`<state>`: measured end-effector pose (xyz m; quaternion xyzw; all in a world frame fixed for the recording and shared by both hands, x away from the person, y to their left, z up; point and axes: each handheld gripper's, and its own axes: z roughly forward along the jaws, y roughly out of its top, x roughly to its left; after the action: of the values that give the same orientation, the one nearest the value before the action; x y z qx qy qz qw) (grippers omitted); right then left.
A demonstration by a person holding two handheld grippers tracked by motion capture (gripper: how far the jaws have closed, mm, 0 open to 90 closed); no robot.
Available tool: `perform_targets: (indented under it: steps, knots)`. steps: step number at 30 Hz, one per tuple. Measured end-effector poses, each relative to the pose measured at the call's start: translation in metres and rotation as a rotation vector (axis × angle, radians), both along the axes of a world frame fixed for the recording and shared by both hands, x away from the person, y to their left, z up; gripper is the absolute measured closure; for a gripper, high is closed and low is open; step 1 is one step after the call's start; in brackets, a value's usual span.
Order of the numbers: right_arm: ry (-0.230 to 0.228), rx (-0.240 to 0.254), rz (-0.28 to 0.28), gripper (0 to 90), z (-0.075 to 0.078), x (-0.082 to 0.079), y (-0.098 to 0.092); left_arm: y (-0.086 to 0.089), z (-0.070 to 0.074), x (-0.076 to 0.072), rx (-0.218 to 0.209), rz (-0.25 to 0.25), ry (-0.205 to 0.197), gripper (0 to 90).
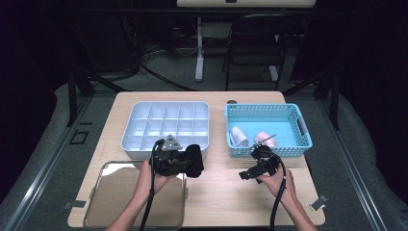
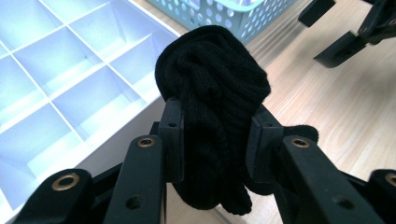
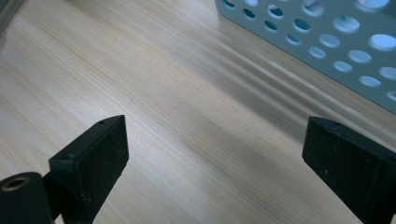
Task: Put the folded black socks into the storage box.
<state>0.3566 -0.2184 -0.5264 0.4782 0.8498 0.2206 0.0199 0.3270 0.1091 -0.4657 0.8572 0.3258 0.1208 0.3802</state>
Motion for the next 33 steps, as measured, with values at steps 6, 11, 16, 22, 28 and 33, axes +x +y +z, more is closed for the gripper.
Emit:
perform_targets:
  steps: [6,11,16,22,28,33]
  knots:
    - [0.007,0.026,-0.004,6.5,0.002,0.002,-0.004,-0.001,0.016,0.005,-0.006,0.003,-0.031,65.0]
    - [0.011,0.019,-0.003,6.5,0.001,0.001,-0.005,-0.002,0.027,0.014,-0.003,0.014,-0.055,65.0]
    - [0.010,0.029,-0.015,6.6,0.003,0.001,-0.006,-0.002,0.038,0.025,-0.005,0.026,-0.072,64.9]
    - [0.009,0.036,-0.018,6.6,0.002,0.002,-0.008,-0.006,0.044,0.037,0.004,0.033,-0.084,64.9]
    - [0.009,0.034,-0.018,6.6,0.001,0.001,-0.006,-0.010,0.048,0.046,0.008,0.048,-0.097,64.9]
    - [0.013,0.035,-0.014,6.6,0.000,0.003,-0.005,-0.011,0.044,0.056,0.017,0.073,-0.094,64.8]
